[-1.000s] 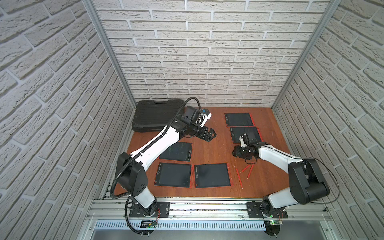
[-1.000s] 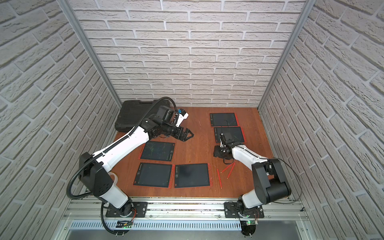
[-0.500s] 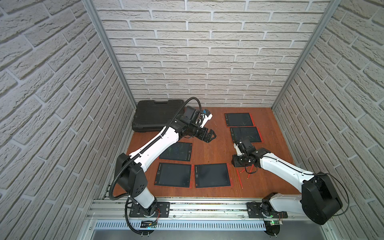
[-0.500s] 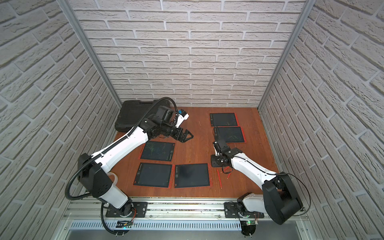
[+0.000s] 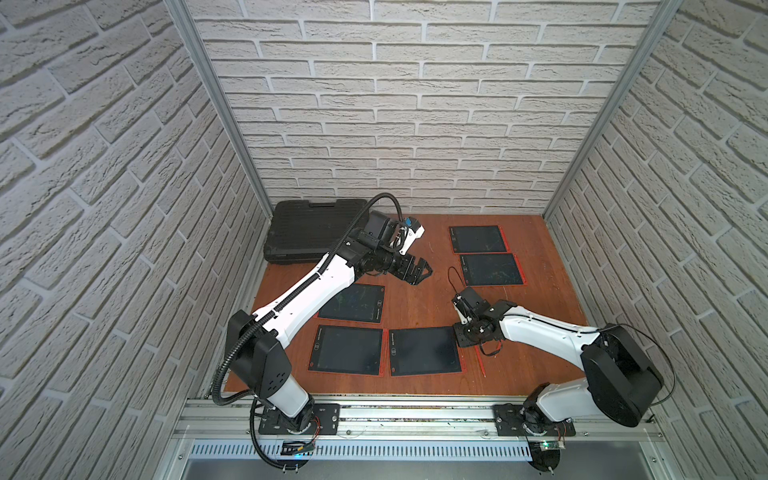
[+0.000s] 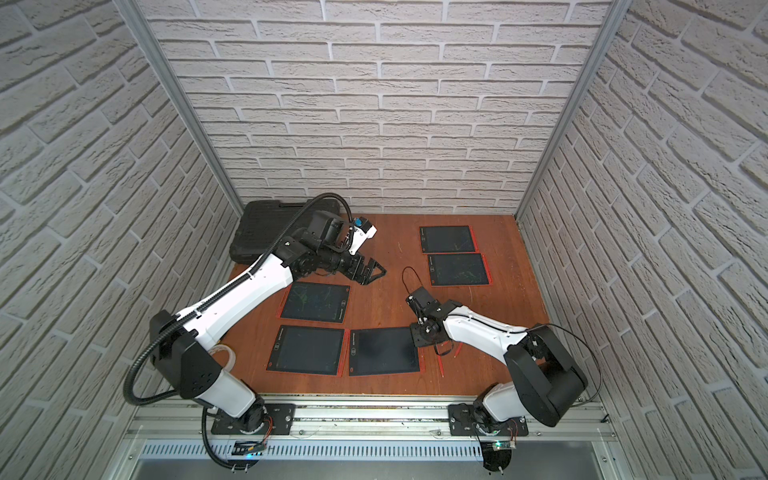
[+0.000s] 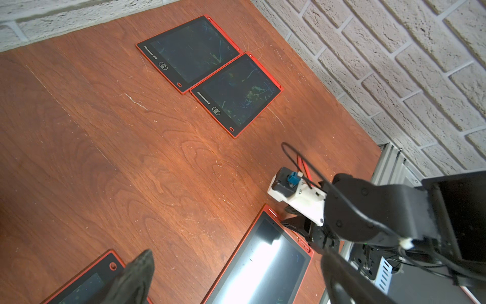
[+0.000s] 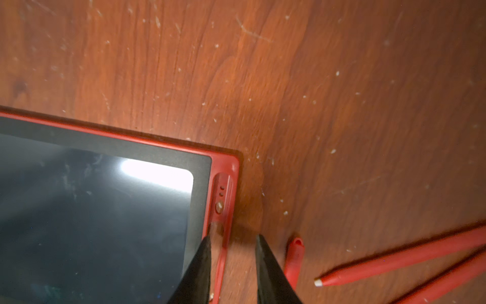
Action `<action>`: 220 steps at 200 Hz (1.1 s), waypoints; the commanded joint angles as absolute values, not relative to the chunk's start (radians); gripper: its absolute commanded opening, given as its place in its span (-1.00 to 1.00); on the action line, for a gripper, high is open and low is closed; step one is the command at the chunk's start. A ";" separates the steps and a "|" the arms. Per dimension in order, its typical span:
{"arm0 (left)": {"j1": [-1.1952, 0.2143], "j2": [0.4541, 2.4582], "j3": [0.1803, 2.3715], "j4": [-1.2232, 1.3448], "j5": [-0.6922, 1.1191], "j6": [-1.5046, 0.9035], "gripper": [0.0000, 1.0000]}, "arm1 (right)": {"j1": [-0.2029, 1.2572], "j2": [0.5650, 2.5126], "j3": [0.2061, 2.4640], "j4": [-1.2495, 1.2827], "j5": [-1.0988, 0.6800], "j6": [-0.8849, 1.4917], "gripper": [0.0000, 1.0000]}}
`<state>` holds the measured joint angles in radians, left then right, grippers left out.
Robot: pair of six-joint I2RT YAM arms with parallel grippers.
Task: Place the stylus back onto the writing tablet
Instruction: Move the writing tablet to the center of the board.
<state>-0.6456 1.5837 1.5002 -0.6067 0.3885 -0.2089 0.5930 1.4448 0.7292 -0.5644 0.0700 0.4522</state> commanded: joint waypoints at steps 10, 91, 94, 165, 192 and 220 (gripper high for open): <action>-0.655 1.555 1.497 -0.595 0.381 -0.195 0.96 | 0.622 1.477 0.745 -0.557 0.130 0.490 -0.51; -0.664 1.550 1.497 -0.598 0.367 -0.192 0.96 | 0.626 1.576 0.826 -0.559 0.196 0.563 -0.88; -0.665 1.550 1.497 -0.599 0.367 -0.192 0.96 | 0.626 1.585 0.832 -0.557 0.197 0.562 -0.89; -0.670 1.532 1.498 -0.607 0.332 -0.181 0.96 | 0.580 1.780 1.009 -0.549 0.202 0.505 -0.93; -0.670 1.525 1.495 -0.606 0.319 -0.178 0.96 | 0.545 1.806 1.048 -0.554 0.201 0.481 -0.93; -0.671 1.523 1.494 -0.604 0.321 -0.180 0.96 | 0.503 1.816 1.078 -0.563 0.199 0.450 -0.94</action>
